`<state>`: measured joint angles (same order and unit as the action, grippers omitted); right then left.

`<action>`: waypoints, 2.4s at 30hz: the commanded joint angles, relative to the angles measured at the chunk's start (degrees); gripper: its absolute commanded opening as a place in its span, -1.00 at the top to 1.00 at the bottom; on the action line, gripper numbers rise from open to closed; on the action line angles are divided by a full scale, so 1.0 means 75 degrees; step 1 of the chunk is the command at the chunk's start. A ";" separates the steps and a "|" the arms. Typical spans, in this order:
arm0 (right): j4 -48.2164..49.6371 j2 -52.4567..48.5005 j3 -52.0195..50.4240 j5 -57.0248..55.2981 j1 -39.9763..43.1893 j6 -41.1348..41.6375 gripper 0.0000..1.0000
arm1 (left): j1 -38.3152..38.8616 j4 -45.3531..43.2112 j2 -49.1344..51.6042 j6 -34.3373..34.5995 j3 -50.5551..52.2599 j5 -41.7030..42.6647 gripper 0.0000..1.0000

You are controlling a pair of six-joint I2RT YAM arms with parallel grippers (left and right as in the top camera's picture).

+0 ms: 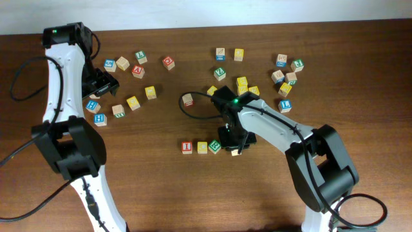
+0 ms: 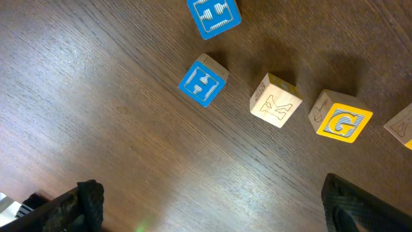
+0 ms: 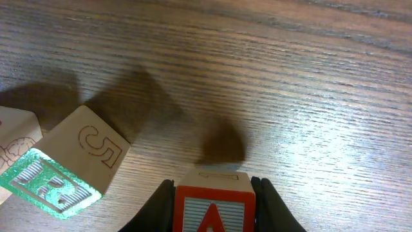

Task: Spell out ICRA
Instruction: 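Carry the A block and lower it right of the R block, then release the A block and lift the right gripper away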

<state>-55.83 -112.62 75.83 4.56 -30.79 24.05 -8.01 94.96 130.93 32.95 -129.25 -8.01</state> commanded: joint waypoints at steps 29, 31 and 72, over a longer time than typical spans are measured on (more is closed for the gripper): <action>-0.0860 -0.0035 0.1186 0.1705 -0.0711 0.0405 0.91 | -0.0055 0.0009 -0.0076 -0.0067 -0.0099 -0.0111 -0.98; -0.0498 -0.0035 0.1043 0.1614 -0.0743 0.0466 0.91 | -0.0055 0.0009 -0.0076 -0.0064 -0.0099 -0.0111 -0.98; -0.1644 0.2390 0.0586 -0.0903 0.1923 -0.0379 0.40 | 0.1003 -0.1221 -0.6962 -0.2938 0.5386 0.3273 -0.32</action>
<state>-68.73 -93.60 80.40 -5.89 -16.58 22.96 -0.45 90.24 81.19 6.85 -98.54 17.91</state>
